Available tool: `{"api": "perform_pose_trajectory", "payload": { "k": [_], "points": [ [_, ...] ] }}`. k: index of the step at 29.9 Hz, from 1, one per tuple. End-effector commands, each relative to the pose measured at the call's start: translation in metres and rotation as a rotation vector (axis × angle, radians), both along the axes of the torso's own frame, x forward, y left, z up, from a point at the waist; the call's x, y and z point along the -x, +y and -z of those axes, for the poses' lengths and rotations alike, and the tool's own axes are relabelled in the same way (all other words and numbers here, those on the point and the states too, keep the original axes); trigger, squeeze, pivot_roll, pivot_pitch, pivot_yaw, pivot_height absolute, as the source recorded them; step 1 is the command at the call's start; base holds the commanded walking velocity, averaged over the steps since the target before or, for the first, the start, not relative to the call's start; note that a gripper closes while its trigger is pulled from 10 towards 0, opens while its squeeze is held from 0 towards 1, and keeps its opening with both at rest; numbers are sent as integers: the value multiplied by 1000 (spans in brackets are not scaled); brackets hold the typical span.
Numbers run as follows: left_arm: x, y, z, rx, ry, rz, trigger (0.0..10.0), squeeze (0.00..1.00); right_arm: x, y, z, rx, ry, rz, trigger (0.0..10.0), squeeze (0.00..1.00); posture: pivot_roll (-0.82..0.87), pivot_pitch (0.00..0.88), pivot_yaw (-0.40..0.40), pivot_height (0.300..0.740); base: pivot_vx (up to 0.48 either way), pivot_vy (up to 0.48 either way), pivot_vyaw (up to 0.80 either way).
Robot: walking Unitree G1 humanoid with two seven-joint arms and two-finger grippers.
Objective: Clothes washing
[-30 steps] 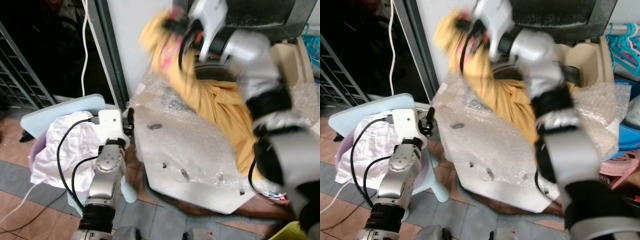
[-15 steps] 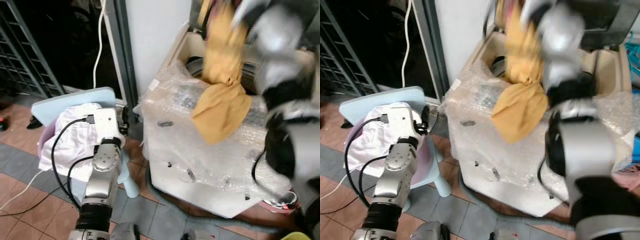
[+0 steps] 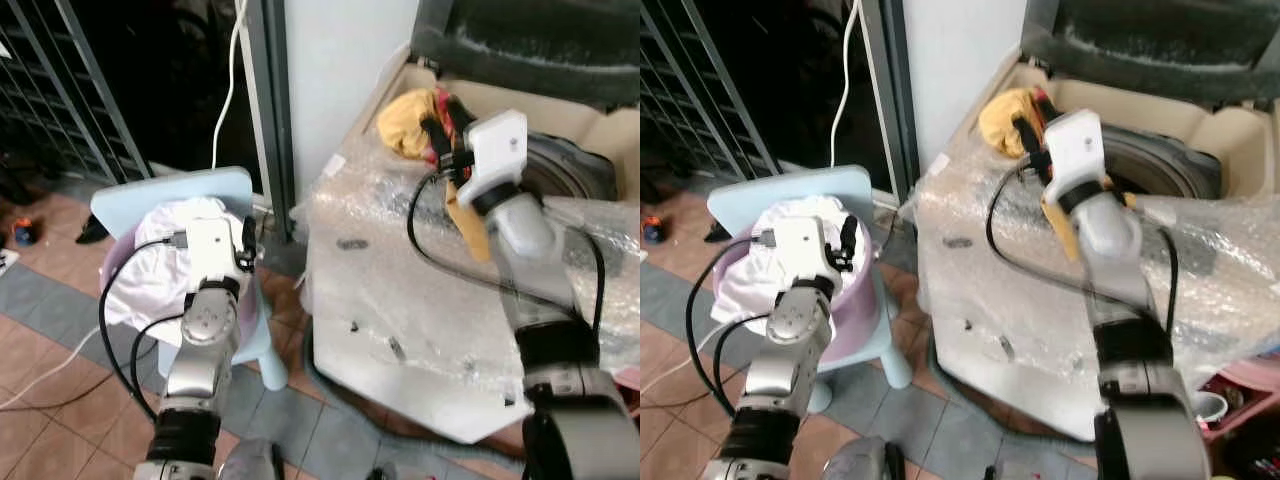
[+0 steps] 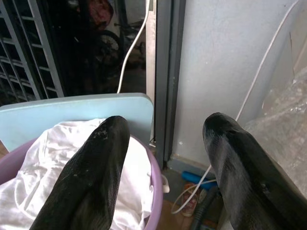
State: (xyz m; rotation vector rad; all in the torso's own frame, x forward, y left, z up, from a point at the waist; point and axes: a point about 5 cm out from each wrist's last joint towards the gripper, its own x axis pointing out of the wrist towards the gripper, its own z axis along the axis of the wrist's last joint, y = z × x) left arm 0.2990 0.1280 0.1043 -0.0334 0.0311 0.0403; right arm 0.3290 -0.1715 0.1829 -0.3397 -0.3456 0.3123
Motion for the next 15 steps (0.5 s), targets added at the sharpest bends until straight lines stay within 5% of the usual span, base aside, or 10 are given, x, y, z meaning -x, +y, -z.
{"api": "perform_pose_trajectory", "payload": {
  "k": [1,9,13,14,15],
  "points": [
    [1,0,1,-10,10,6,10000,0,5,14,-10,40,-48,-33,10000,1000,-56,10,40,740,0,0,0],
    [1,2,-1,5,11,-9,10000,0,29,32,-3,-20,-26,-23,10000,1000,-63,23,65,740,0,0,0],
    [3,-2,-3,20,4,9,10000,0,36,37,5,-49,18,-23,10000,1000,-53,31,61,740,0,399,0],
    [4,-2,-3,20,4,13,10000,0,37,39,7,-52,29,-20,10000,659,-50,36,61,740,0,480,0],
    [5,-2,-3,17,4,17,10000,0,39,40,8,-59,39,-20,10000,0,-49,38,61,740,0,480,0]
  ]
}}
